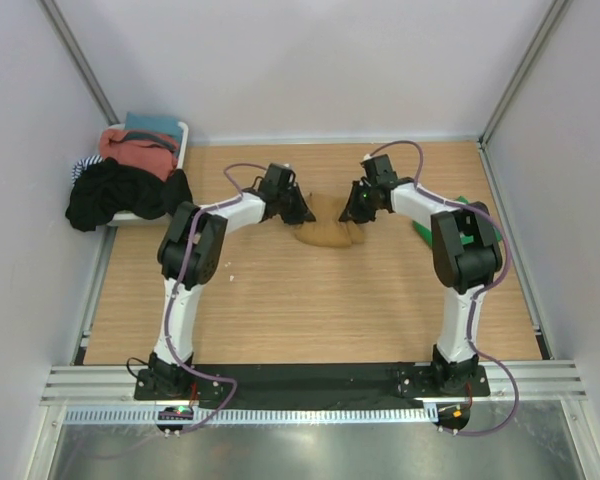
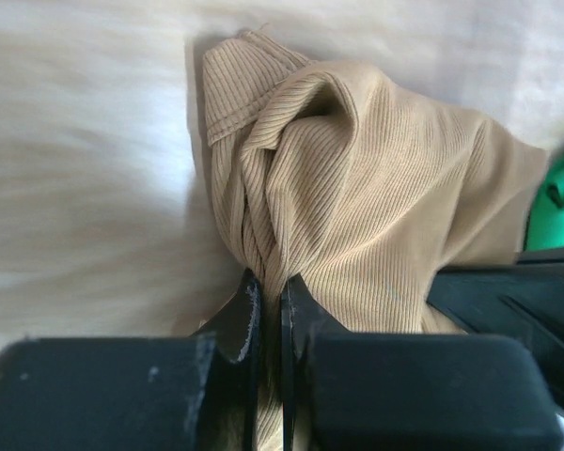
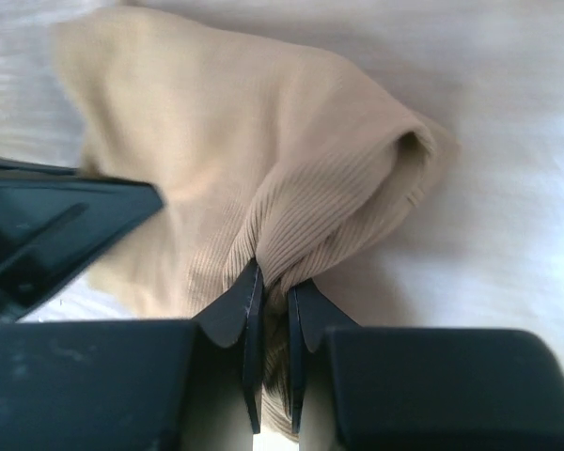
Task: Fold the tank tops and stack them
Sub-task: Neatly place the folded tank top to the corner
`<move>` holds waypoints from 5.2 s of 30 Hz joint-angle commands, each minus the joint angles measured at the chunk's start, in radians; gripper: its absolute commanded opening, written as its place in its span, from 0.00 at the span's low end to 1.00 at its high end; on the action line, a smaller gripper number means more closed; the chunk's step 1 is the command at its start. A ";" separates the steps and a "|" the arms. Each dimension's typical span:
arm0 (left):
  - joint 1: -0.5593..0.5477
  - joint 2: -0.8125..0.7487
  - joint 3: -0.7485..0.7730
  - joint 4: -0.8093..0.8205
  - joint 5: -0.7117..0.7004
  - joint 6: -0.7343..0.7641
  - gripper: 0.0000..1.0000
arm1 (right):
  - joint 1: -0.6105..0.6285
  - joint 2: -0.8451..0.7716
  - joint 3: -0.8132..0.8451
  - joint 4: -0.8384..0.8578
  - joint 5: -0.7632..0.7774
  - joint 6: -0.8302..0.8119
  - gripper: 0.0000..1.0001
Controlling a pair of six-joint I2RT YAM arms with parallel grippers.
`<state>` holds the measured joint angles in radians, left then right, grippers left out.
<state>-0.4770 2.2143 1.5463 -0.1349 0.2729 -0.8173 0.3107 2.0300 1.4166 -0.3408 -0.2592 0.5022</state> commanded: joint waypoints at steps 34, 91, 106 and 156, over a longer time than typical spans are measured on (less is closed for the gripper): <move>-0.390 0.484 0.801 0.529 -0.050 -0.209 0.00 | -0.392 -0.554 -0.269 -0.182 0.362 -0.034 0.01; -0.494 0.634 0.980 0.613 -0.327 -0.082 0.51 | -0.633 -0.553 -0.489 -0.017 0.449 0.071 0.04; -0.434 0.311 0.730 0.543 -0.327 0.073 0.81 | -0.644 -0.585 -0.462 -0.029 0.479 0.090 0.71; -0.285 -0.838 -0.515 0.331 -0.348 0.127 0.78 | -0.763 0.082 -0.736 1.938 -0.511 0.917 0.05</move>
<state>-0.7635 1.4487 1.0164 0.1967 -0.0425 -0.7341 -0.4610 2.0953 0.6567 1.2869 -0.7498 1.3724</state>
